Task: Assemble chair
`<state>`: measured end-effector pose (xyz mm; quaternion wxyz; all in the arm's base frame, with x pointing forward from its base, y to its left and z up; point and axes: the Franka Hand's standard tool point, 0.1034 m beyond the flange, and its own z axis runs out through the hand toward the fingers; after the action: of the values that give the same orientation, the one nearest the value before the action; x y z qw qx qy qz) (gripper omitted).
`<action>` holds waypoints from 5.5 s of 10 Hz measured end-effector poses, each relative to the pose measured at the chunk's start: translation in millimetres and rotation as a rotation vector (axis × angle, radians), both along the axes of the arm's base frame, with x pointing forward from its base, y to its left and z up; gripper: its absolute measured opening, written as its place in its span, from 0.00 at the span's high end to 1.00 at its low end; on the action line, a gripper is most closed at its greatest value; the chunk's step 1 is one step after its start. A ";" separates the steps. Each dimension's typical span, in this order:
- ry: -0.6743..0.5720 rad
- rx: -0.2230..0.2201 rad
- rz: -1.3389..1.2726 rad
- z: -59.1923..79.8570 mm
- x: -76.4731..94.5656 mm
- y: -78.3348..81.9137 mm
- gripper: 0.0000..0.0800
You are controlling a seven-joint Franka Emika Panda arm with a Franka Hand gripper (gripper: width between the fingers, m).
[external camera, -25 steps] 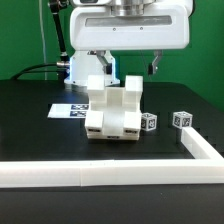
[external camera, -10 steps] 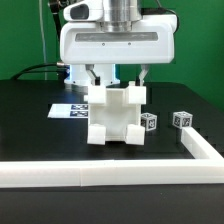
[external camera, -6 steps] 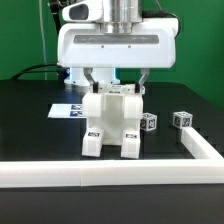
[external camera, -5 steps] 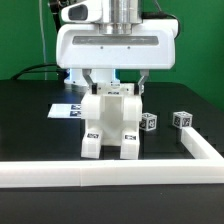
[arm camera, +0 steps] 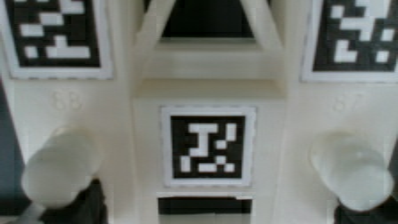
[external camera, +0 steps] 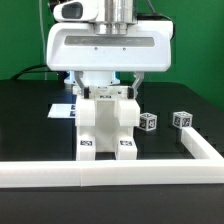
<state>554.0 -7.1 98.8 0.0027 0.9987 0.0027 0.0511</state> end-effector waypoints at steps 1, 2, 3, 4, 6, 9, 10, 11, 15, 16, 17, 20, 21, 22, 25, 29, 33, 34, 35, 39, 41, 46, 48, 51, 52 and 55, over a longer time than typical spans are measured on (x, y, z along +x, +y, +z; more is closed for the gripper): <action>0.000 0.000 0.000 0.3 0.4 0.4 0.19; 0.000 0.004 -0.016 2.5 0.7 4.0 0.19; 0.008 0.013 -0.043 7.0 0.4 9.6 0.19; 0.017 0.020 -0.070 16.0 0.7 16.0 0.19; 0.020 0.037 -0.114 36.0 0.3 25.3 0.19; 0.024 0.084 -0.263 50.8 -31.3 46.3 0.19; 0.032 0.091 -0.290 50.2 -41.3 54.9 0.19; 0.037 0.095 -0.325 47.0 -46.7 65.0 0.19; 0.040 0.099 -0.328 44.6 -47.7 71.1 0.19; 0.040 0.100 -0.343 43.9 -48.5 72.5 0.19; 0.035 0.104 -0.396 37.3 -56.9 84.1 0.19; 0.063 0.105 -0.423 26.7 -73.5 124.9 0.19; 0.069 0.105 -0.416 23.8 -74.8 128.4 0.19; 0.069 0.105 -0.418 23.5 -74.6 127.1 0.19; 0.070 0.104 -0.418 22.7 -74.9 127.1 0.19; 0.140 0.146 -0.526 8.7 -81.7 140.7 0.19; 0.139 0.137 -0.535 0.9 -84.3 143.5 0.19; 0.134 0.133 -0.539 -4.4 -88.9 148.6 0.19; 0.127 0.125 -0.529 -12.3 -94.3 157.4 0.19; 0.126 0.103 -0.506 -33.9 -104.4 173.1 0.19; 0.109 0.104 -0.508 -35.9 -105.0 177.1 0.19; 0.084 0.092 -0.506 -52.2 -116.0 178.9 0.19; 0.089 0.079 -0.498 -61.5 -121.7 182.4 0.19; 0.094 0.064 -0.489 -73.8 -126.7 183.4 0.19; 0.094 0.059 -0.485 -78.7 -129.0 183.8 0.19; 0.107 0.043 -0.473 -90.8 -137.0 185.5 0.19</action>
Offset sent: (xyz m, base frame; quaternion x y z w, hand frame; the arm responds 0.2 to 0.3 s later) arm -0.0025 0.0017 0.0319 -0.0505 -0.0304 0.0419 0.9974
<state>417.0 178.3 8.0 -0.0065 0.9726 -0.2324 -0.0041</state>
